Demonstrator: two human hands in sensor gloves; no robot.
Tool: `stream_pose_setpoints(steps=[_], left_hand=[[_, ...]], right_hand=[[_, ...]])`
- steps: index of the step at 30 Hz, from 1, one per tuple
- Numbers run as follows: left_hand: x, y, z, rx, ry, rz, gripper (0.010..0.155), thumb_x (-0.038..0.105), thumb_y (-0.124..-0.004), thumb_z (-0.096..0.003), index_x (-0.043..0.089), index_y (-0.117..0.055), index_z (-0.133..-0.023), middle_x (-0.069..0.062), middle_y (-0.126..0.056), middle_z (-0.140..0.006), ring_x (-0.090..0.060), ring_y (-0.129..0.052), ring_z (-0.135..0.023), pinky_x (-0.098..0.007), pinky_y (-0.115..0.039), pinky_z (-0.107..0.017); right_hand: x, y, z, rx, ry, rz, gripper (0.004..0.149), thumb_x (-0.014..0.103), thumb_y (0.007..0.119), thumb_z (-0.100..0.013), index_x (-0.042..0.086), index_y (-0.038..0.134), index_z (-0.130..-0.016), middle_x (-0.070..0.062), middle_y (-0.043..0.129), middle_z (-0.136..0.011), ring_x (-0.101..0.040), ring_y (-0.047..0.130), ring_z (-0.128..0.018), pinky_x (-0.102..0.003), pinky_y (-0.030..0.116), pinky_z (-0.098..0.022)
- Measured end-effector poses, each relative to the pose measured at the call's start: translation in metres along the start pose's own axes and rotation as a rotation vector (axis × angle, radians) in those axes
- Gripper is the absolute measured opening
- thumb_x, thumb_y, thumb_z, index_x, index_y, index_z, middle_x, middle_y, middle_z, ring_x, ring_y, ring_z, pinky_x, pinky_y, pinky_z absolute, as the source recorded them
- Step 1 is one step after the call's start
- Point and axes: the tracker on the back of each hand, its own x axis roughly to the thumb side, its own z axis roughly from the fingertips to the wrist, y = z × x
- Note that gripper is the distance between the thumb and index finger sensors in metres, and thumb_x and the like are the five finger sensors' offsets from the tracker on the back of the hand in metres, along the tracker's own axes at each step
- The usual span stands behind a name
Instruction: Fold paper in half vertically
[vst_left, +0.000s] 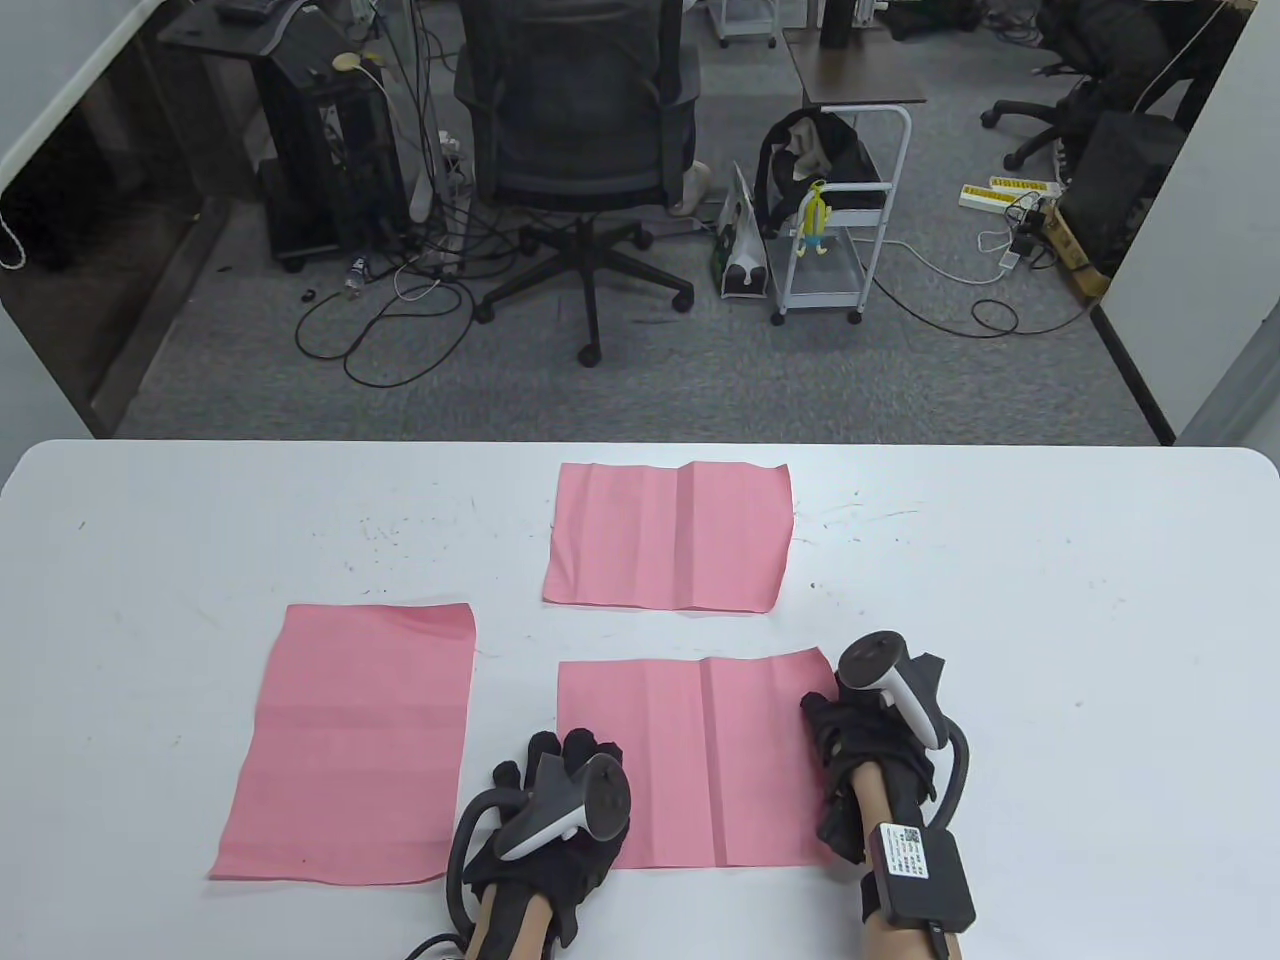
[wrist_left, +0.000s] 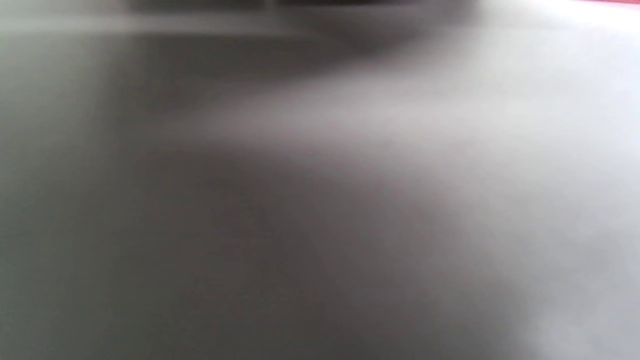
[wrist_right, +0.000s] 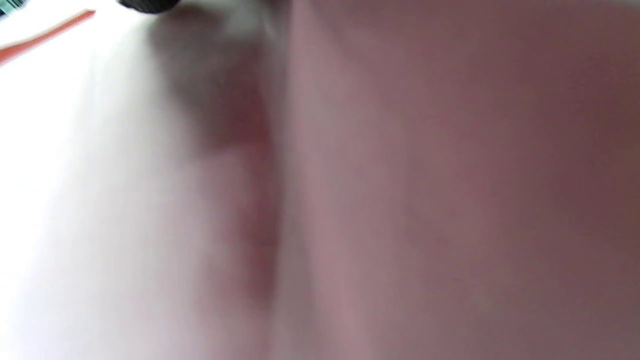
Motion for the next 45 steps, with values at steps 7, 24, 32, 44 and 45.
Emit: stream_pose_setpoints(steps=[7,24,32,44,45], left_hand=[[0.000,0.000,0.000,0.001,0.001,-0.002,0.073,0.056,-0.043,-0.0596,0.028,-0.010,-0.119,-0.007,-0.004,-0.126,-0.046,-0.008,-0.116,-0.073,-0.022,-0.080],[0.001,0.000,0.000,0.001,0.002,-0.007,0.073,0.056,-0.043,-0.0595,0.028,-0.010,-0.119,-0.007,-0.004,-0.126,-0.046,-0.009,-0.116,-0.073,-0.023,-0.080],[0.001,0.000,-0.001,0.003,0.001,-0.007,0.073,0.056,-0.043,-0.0595,0.028,-0.010,-0.119,-0.007,-0.004,-0.126,-0.046,-0.009,-0.116,-0.073,-0.023,-0.080],[0.001,0.000,-0.001,0.003,0.004,-0.012,0.073,0.055,-0.043,-0.0595,0.028,-0.011,-0.119,-0.007,-0.005,-0.126,-0.046,-0.009,-0.116,-0.073,-0.023,-0.080],[0.001,0.000,-0.001,0.003,0.005,-0.014,0.073,0.055,-0.043,-0.0595,0.028,-0.011,-0.119,-0.007,-0.005,-0.127,-0.046,-0.010,-0.116,-0.073,-0.023,-0.080]], right_hand=[[-0.011,-0.010,0.019,0.150,-0.198,-0.265,0.063,0.058,0.057,-0.046,0.024,0.057,-0.098,-0.010,0.041,-0.114,-0.044,0.025,-0.105,-0.064,0.023,-0.072],[0.050,0.043,0.067,0.358,-0.683,-0.452,0.075,0.063,0.047,-0.044,0.025,0.038,-0.108,-0.010,0.038,-0.117,-0.044,0.041,-0.107,-0.066,0.038,-0.075],[0.064,0.078,0.075,0.144,-0.630,0.004,0.066,0.055,0.054,-0.048,0.029,0.039,-0.107,-0.006,0.038,-0.117,-0.039,0.034,-0.109,-0.064,0.033,-0.076],[0.077,0.118,0.072,0.020,-0.459,0.540,0.069,0.054,0.056,-0.047,0.034,0.025,-0.105,0.000,0.021,-0.115,-0.033,0.022,-0.108,-0.062,0.027,-0.076],[0.077,0.119,0.071,0.025,-0.457,0.539,0.069,0.054,0.056,-0.047,0.033,0.026,-0.105,0.000,0.020,-0.115,-0.033,0.021,-0.108,-0.062,0.026,-0.075]])
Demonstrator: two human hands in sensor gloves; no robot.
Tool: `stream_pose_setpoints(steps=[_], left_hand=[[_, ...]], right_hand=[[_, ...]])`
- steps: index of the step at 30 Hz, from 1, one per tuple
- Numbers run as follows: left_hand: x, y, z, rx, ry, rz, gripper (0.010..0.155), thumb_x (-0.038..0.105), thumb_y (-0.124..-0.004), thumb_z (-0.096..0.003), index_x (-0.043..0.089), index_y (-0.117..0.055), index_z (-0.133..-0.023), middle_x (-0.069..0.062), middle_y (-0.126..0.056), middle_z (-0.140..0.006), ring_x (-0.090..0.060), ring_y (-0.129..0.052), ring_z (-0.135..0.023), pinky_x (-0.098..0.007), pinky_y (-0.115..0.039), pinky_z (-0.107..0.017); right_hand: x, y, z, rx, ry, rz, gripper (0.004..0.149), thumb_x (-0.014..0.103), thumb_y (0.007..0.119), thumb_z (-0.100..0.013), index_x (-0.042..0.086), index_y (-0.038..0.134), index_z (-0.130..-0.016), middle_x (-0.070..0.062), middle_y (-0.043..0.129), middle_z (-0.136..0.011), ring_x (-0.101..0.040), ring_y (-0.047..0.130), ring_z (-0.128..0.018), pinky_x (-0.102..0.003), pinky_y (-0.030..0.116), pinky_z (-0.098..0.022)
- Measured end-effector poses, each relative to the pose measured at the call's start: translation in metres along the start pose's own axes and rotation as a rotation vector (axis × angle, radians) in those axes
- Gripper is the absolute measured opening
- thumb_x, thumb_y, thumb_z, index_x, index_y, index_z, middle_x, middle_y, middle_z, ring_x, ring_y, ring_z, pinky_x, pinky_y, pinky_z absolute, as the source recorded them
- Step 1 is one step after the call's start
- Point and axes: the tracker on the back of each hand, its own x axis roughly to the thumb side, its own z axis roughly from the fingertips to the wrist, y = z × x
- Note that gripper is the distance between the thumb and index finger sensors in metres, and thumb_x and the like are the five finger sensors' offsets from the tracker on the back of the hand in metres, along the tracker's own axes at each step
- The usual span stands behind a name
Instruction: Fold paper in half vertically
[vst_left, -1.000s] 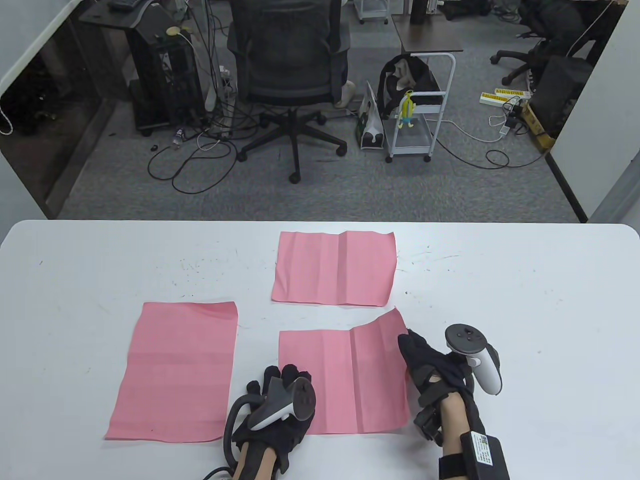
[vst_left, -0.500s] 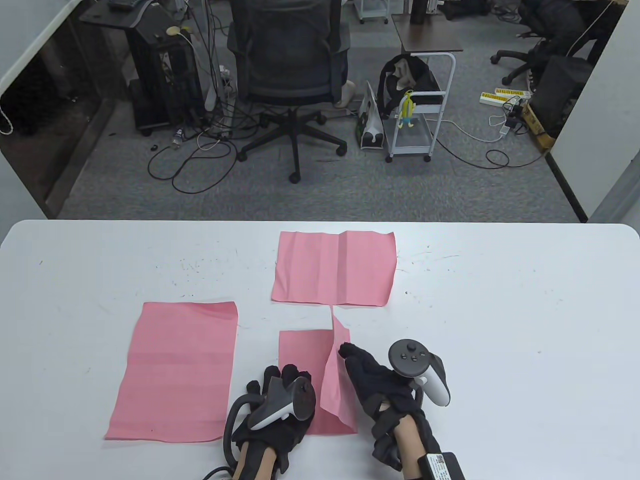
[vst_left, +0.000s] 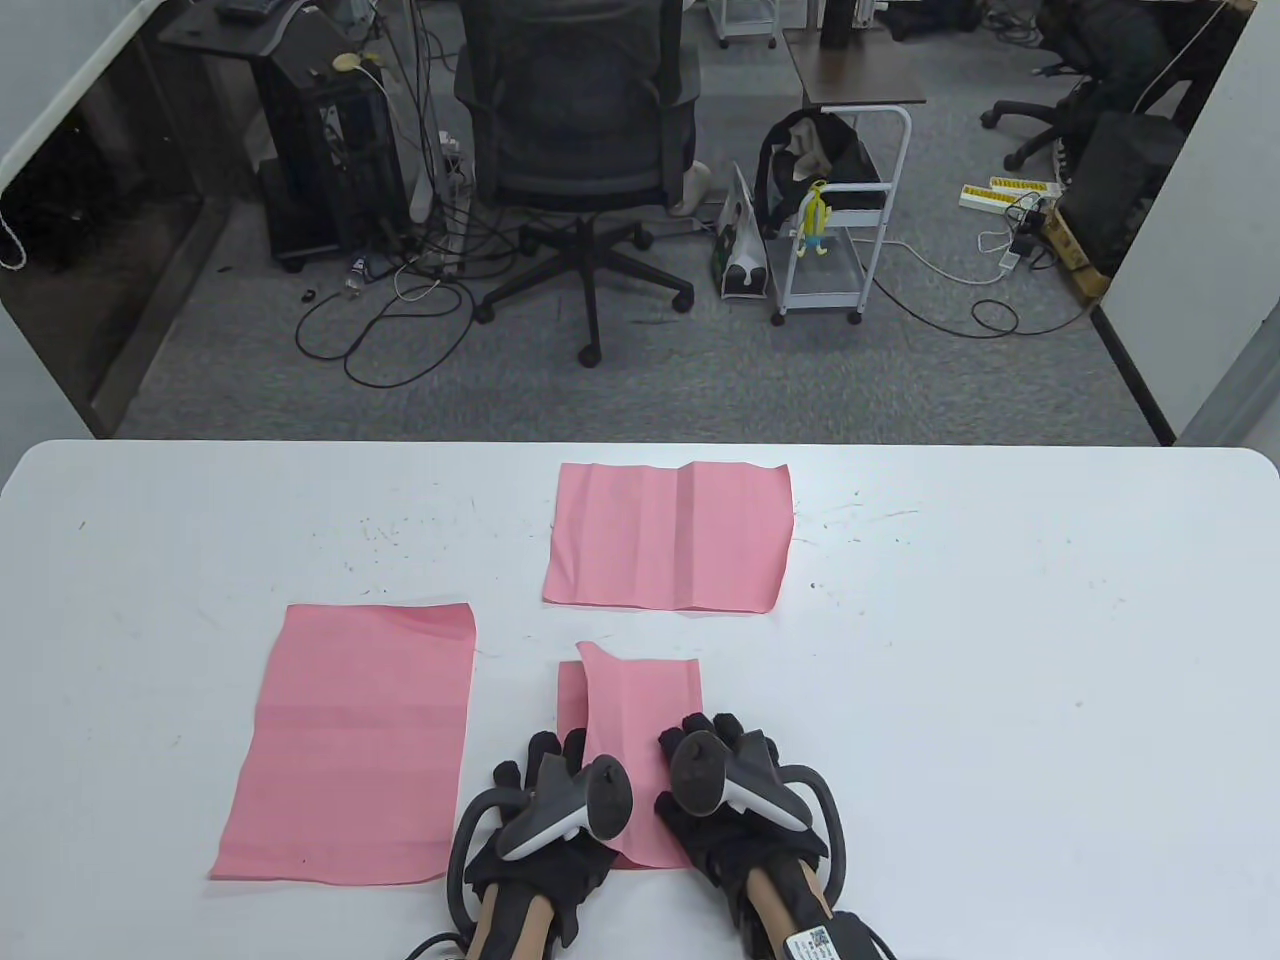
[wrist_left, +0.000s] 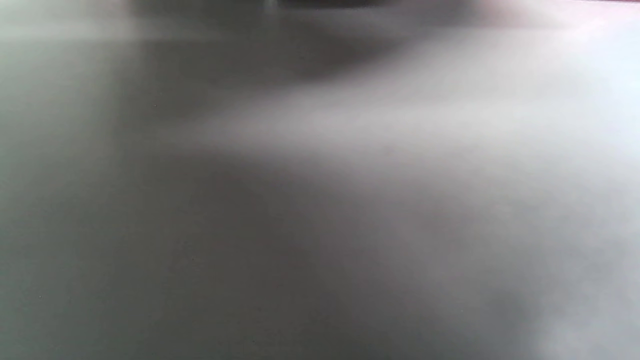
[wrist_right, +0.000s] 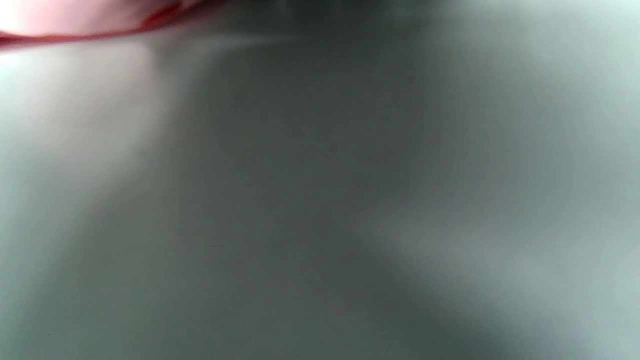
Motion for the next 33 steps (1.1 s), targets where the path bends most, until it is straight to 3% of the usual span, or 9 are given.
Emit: stream_pose_setpoints(steps=[7,12,15,18,22,26,30,33], left_hand=[[0.001,0.001,0.001,0.006,0.012,-0.021,0.073,0.056,-0.043,-0.0594,0.029,-0.011,-0.119,-0.006,-0.006,-0.127,-0.046,-0.011,-0.117,-0.073,-0.025,-0.081],[-0.004,0.008,0.007,0.072,0.043,-0.027,0.072,0.055,-0.045,-0.0592,0.028,-0.016,-0.120,-0.008,-0.017,-0.129,-0.045,-0.016,-0.118,-0.073,-0.026,-0.080],[-0.016,0.015,0.013,0.167,0.094,0.050,0.071,0.054,-0.045,-0.0596,0.027,-0.019,-0.121,-0.009,-0.019,-0.129,-0.045,-0.017,-0.118,-0.073,-0.027,-0.079],[-0.028,0.023,0.023,0.335,0.171,0.133,0.070,0.051,-0.045,-0.0598,0.025,-0.023,-0.121,-0.011,-0.024,-0.129,-0.046,-0.020,-0.117,-0.074,-0.029,-0.078],[-0.026,0.033,0.036,0.487,0.165,0.205,0.070,0.051,-0.045,-0.0597,0.027,-0.023,-0.121,-0.009,-0.023,-0.129,-0.044,-0.019,-0.118,-0.073,-0.029,-0.079],[-0.008,0.031,0.033,0.419,0.078,0.106,0.071,0.054,-0.044,-0.0593,0.030,-0.019,-0.121,-0.006,-0.021,-0.130,-0.043,-0.016,-0.119,-0.072,-0.028,-0.081],[0.007,0.014,0.014,0.202,0.014,0.034,0.074,0.056,-0.042,-0.0588,0.029,-0.009,-0.119,-0.006,-0.006,-0.129,-0.044,-0.006,-0.117,-0.072,-0.023,-0.081],[0.006,0.002,0.001,0.093,0.057,-0.038,0.074,0.055,-0.041,-0.0588,0.029,-0.009,-0.119,-0.006,-0.007,-0.128,-0.044,-0.005,-0.116,-0.072,-0.022,-0.081]], right_hand=[[0.001,0.001,0.000,0.018,0.003,0.017,0.068,0.055,0.053,-0.047,0.033,0.023,-0.104,0.000,0.015,-0.114,-0.033,0.016,-0.107,-0.062,0.023,-0.075],[0.001,0.001,0.001,0.023,0.003,0.015,0.069,0.055,0.053,-0.047,0.033,0.022,-0.104,0.000,0.014,-0.114,-0.033,0.015,-0.107,-0.061,0.021,-0.075],[0.001,0.001,0.001,0.027,0.002,0.014,0.069,0.055,0.052,-0.047,0.034,0.021,-0.104,0.001,0.013,-0.114,-0.033,0.014,-0.106,-0.061,0.021,-0.074],[0.001,0.001,0.001,0.030,0.002,0.012,0.069,0.055,0.052,-0.047,0.034,0.021,-0.104,0.001,0.013,-0.114,-0.033,0.013,-0.106,-0.061,0.020,-0.074],[0.001,0.001,0.001,0.031,0.002,0.012,0.069,0.055,0.052,-0.047,0.034,0.020,-0.104,0.001,0.012,-0.114,-0.033,0.013,-0.106,-0.061,0.020,-0.074],[0.001,0.000,0.002,0.036,0.002,0.010,0.069,0.055,0.052,-0.047,0.034,0.020,-0.104,0.001,0.012,-0.114,-0.033,0.012,-0.106,-0.061,0.019,-0.074],[0.001,0.000,0.002,0.037,0.002,0.010,0.069,0.055,0.051,-0.047,0.034,0.019,-0.104,0.001,0.011,-0.114,-0.033,0.012,-0.106,-0.061,0.019,-0.074],[0.001,0.001,0.002,0.038,0.002,0.009,0.069,0.055,0.051,-0.047,0.034,0.019,-0.104,0.001,0.011,-0.114,-0.032,0.012,-0.106,-0.061,0.019,-0.074]])
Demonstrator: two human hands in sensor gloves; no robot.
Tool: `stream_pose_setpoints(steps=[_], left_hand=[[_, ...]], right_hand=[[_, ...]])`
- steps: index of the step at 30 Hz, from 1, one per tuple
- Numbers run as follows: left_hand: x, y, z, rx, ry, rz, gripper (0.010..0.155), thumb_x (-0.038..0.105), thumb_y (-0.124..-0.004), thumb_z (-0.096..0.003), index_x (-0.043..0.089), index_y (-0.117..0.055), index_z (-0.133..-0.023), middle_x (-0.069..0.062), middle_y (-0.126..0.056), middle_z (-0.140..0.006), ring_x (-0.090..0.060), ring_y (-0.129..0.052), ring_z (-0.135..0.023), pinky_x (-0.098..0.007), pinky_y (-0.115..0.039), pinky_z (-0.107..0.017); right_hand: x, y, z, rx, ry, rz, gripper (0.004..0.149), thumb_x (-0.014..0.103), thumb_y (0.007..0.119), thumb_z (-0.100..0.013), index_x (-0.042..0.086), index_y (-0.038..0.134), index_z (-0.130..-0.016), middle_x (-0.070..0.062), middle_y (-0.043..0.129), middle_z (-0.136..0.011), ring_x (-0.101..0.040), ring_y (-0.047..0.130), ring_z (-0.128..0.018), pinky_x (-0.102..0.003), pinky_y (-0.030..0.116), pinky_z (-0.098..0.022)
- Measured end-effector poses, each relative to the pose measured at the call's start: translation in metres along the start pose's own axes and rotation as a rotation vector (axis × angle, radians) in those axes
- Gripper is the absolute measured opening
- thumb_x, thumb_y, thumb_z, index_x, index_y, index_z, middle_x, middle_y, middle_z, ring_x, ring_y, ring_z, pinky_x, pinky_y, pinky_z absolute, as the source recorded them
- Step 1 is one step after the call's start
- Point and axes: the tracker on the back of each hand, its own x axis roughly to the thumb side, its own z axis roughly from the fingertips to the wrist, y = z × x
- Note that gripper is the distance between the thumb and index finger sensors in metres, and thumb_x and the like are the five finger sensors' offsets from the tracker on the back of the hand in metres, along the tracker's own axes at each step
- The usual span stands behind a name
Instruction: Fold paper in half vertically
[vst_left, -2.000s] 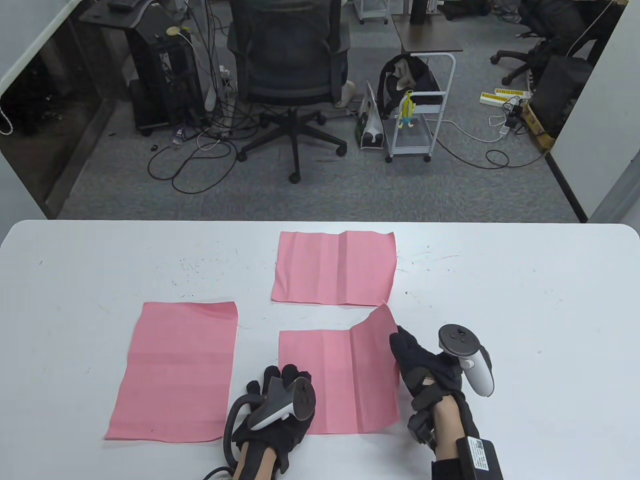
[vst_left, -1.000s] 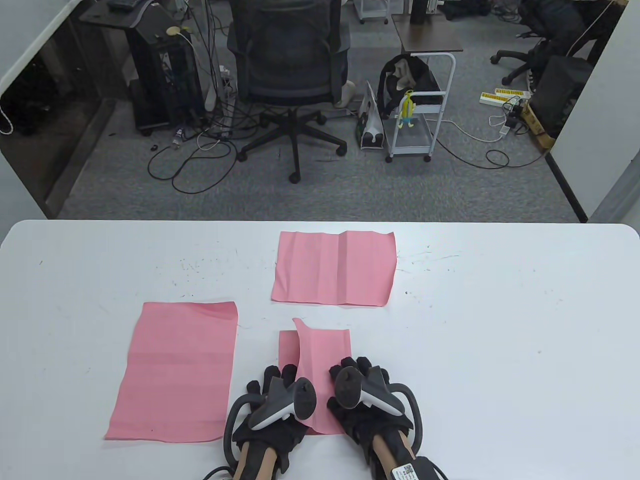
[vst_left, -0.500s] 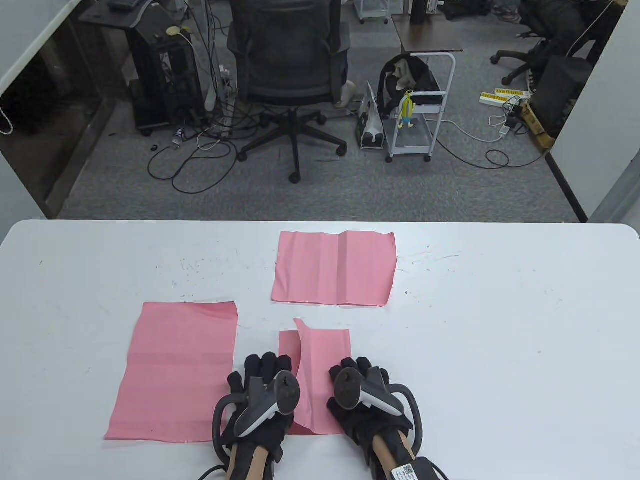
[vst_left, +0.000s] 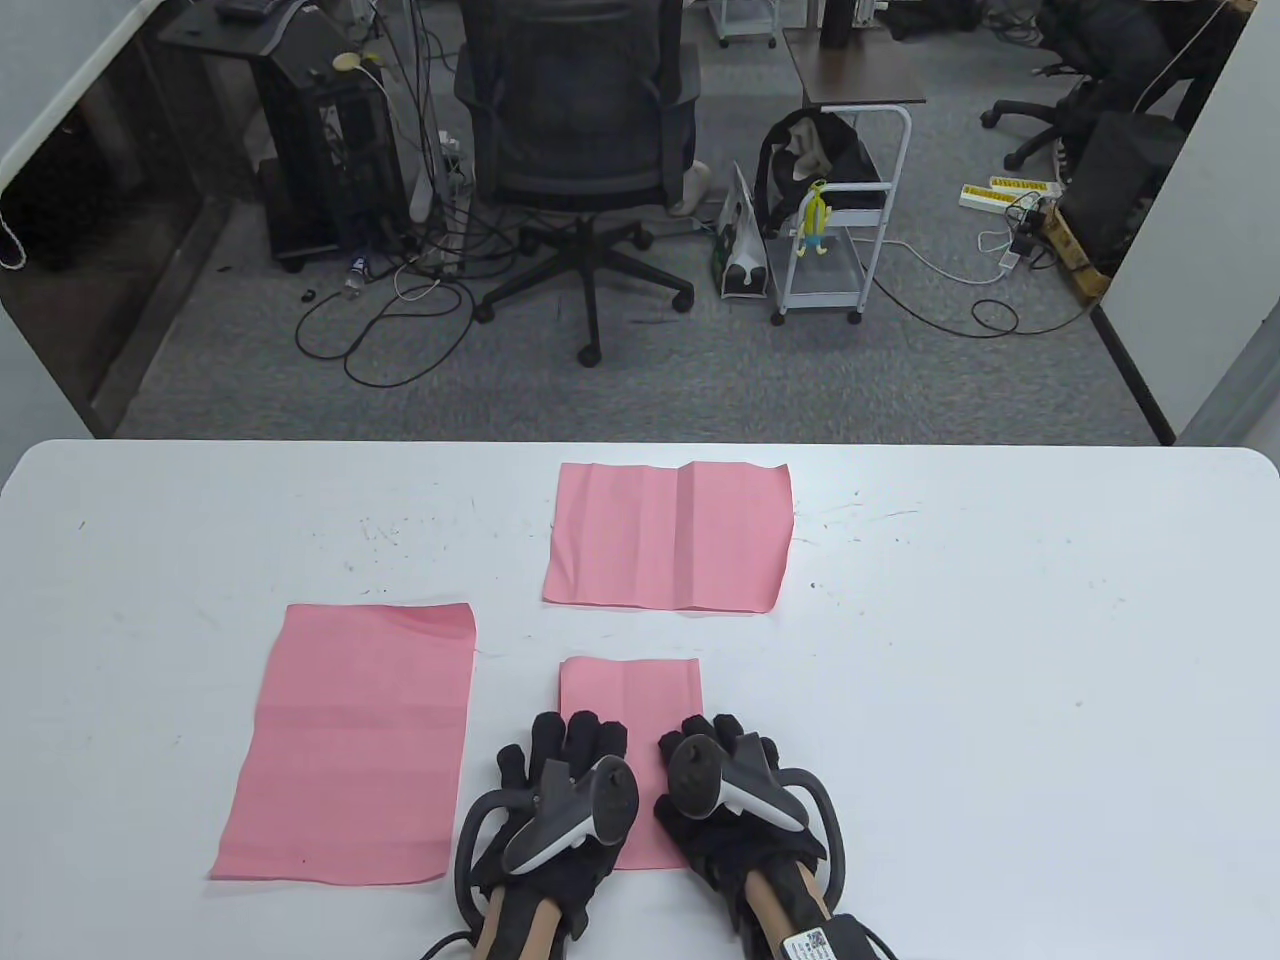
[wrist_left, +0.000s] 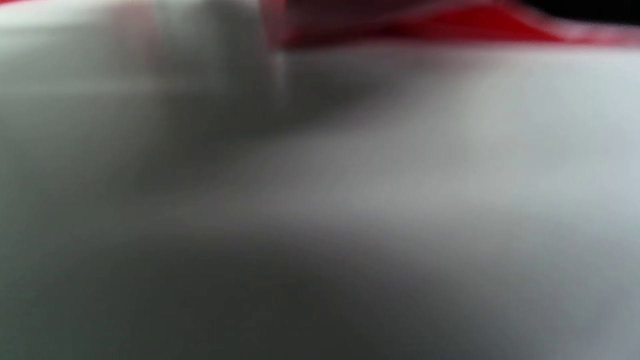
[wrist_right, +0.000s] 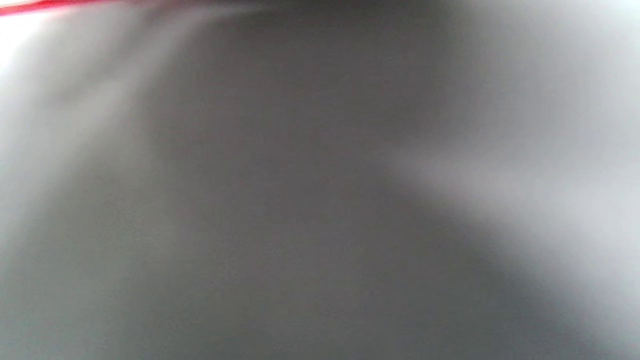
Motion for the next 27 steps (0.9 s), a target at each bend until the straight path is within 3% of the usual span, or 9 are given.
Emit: stream_pose_setpoints(steps=[4,16,19,22,27], left_hand=[[-0.006,-0.007,-0.006,-0.105,-0.015,0.071,0.073,0.055,-0.037,-0.0594,0.027,-0.005,-0.119,-0.007,0.001,-0.126,-0.046,-0.004,-0.115,-0.073,-0.019,-0.080],[-0.007,-0.008,-0.006,-0.111,-0.014,0.056,0.074,0.055,-0.035,-0.0594,0.026,-0.001,-0.118,-0.008,0.003,-0.125,-0.047,-0.001,-0.114,-0.074,-0.017,-0.079],[-0.007,-0.008,-0.006,-0.112,-0.014,0.057,0.074,0.055,-0.035,-0.0594,0.026,-0.001,-0.118,-0.008,0.003,-0.125,-0.047,-0.001,-0.114,-0.074,-0.017,-0.079],[-0.007,-0.008,-0.006,-0.113,-0.014,0.055,0.074,0.055,-0.035,-0.0594,0.026,-0.001,-0.118,-0.008,0.004,-0.125,-0.047,-0.001,-0.114,-0.074,-0.017,-0.079],[-0.007,-0.008,-0.005,-0.115,-0.013,0.055,0.074,0.055,-0.035,-0.0593,0.026,-0.001,-0.118,-0.008,0.004,-0.125,-0.047,-0.001,-0.114,-0.074,-0.017,-0.079]], right_hand=[[0.000,0.000,0.000,0.003,0.000,0.000,0.069,0.055,0.051,-0.047,0.034,0.019,-0.104,0.001,0.011,-0.113,-0.033,0.012,-0.106,-0.061,0.019,-0.074],[0.003,-0.003,0.002,-0.020,0.012,0.033,0.069,0.055,0.053,-0.047,0.034,0.021,-0.104,0.000,0.015,-0.114,-0.033,0.017,-0.107,-0.061,0.024,-0.075],[0.005,-0.014,0.013,-0.106,0.000,0.013,0.069,0.055,0.055,-0.047,0.032,0.025,-0.105,-0.001,0.022,-0.115,-0.034,0.025,-0.108,-0.062,0.030,-0.075],[0.011,-0.021,0.027,-0.217,-0.019,-0.007,0.064,0.052,0.058,-0.047,0.028,0.044,-0.104,-0.006,0.045,-0.113,-0.036,0.051,-0.104,-0.060,0.047,-0.073],[0.023,-0.020,0.031,-0.188,0.008,0.080,0.058,0.053,0.060,-0.047,0.027,0.061,-0.099,-0.004,0.067,-0.106,-0.032,0.072,-0.097,-0.054,0.061,-0.070]])
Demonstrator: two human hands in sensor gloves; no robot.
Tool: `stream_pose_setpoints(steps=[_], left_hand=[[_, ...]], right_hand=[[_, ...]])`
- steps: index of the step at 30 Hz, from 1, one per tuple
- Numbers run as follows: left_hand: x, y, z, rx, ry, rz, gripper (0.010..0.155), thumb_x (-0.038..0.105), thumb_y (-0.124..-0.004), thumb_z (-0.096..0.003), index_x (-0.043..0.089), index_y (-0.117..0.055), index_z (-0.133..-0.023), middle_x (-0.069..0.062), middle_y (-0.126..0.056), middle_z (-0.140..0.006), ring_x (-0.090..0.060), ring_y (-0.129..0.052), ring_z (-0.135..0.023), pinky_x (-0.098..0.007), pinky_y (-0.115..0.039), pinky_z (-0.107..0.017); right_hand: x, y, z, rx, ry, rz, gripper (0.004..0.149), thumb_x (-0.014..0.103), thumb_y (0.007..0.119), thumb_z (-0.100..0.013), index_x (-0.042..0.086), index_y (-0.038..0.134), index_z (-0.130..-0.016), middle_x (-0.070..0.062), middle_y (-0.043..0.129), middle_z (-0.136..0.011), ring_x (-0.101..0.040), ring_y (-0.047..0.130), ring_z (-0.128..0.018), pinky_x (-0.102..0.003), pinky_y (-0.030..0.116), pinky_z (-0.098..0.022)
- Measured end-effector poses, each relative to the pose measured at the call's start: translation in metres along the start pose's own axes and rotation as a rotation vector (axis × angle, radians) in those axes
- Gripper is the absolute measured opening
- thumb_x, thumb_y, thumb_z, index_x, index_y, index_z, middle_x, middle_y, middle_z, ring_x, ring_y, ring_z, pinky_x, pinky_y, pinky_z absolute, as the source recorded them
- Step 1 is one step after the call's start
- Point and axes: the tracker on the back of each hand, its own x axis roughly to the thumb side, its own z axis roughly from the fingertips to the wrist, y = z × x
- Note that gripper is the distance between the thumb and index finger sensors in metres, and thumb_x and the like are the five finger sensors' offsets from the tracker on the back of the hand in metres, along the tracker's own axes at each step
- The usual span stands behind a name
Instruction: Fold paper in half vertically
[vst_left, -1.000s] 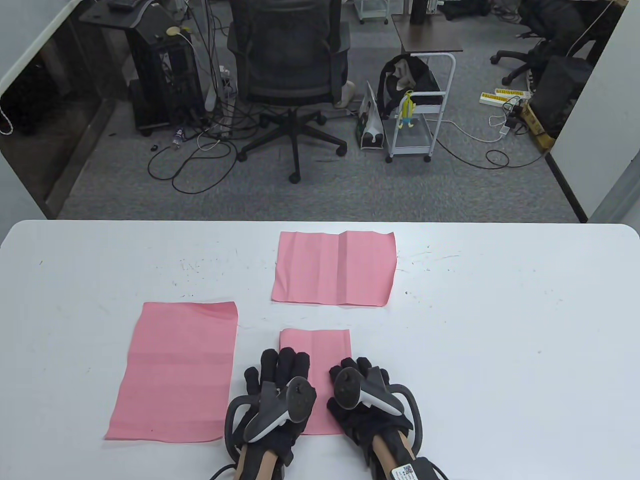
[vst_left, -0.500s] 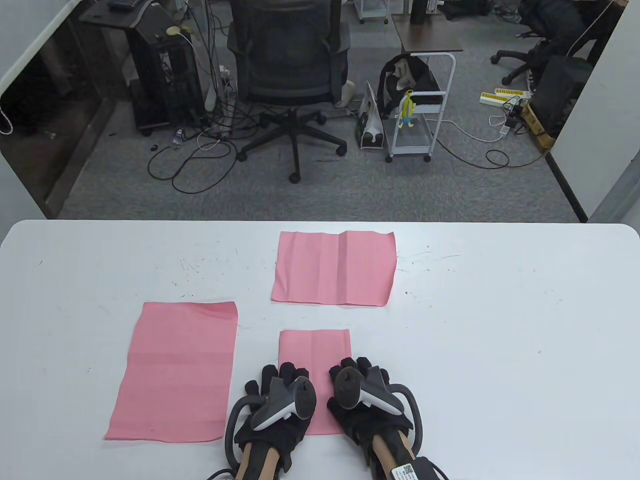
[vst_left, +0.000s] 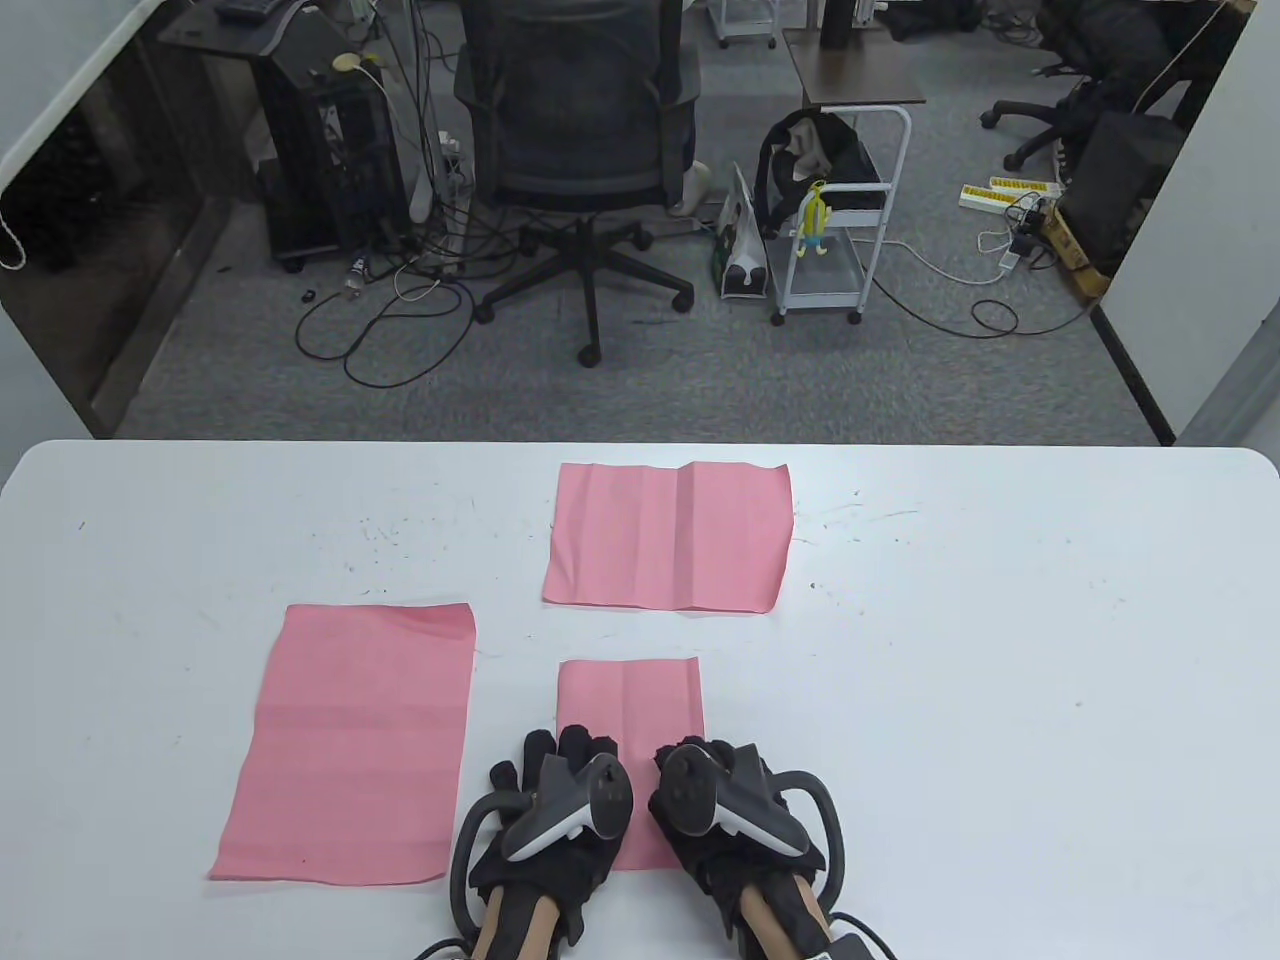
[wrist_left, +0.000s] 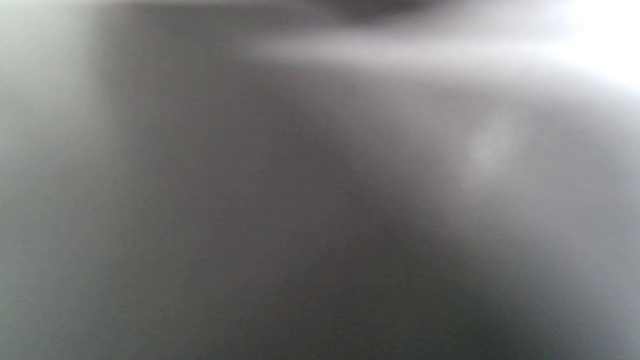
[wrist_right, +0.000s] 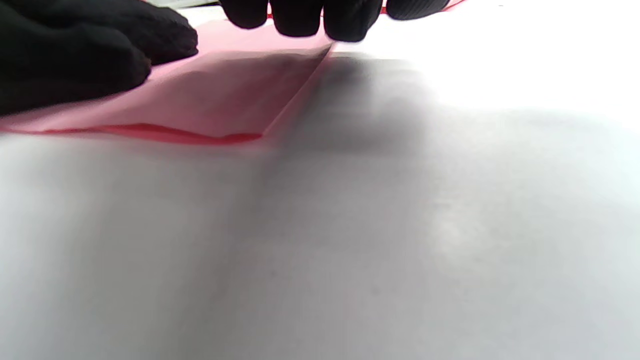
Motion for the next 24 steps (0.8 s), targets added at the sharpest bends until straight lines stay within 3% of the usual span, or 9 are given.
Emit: stream_pose_setpoints(steps=[15,24], left_hand=[[0.000,0.000,-0.001,0.008,0.002,-0.005,0.073,0.055,-0.036,-0.0592,0.026,-0.004,-0.118,-0.008,0.002,-0.125,-0.047,-0.003,-0.115,-0.074,-0.019,-0.079],[0.001,0.000,-0.001,0.004,0.001,-0.005,0.073,0.055,-0.036,-0.0593,0.026,-0.005,-0.118,-0.008,0.002,-0.125,-0.047,-0.003,-0.114,-0.074,-0.019,-0.079]], right_hand=[[0.002,0.003,-0.011,0.091,0.060,0.012,0.060,0.053,0.059,-0.047,0.029,0.054,-0.102,-0.001,0.055,-0.110,-0.029,0.060,-0.101,-0.053,0.056,-0.073],[-0.003,-0.008,-0.059,0.188,0.188,-0.037,0.064,0.055,0.058,-0.047,0.034,0.040,-0.105,0.003,0.036,-0.115,-0.027,0.042,-0.108,-0.055,0.047,-0.077]])
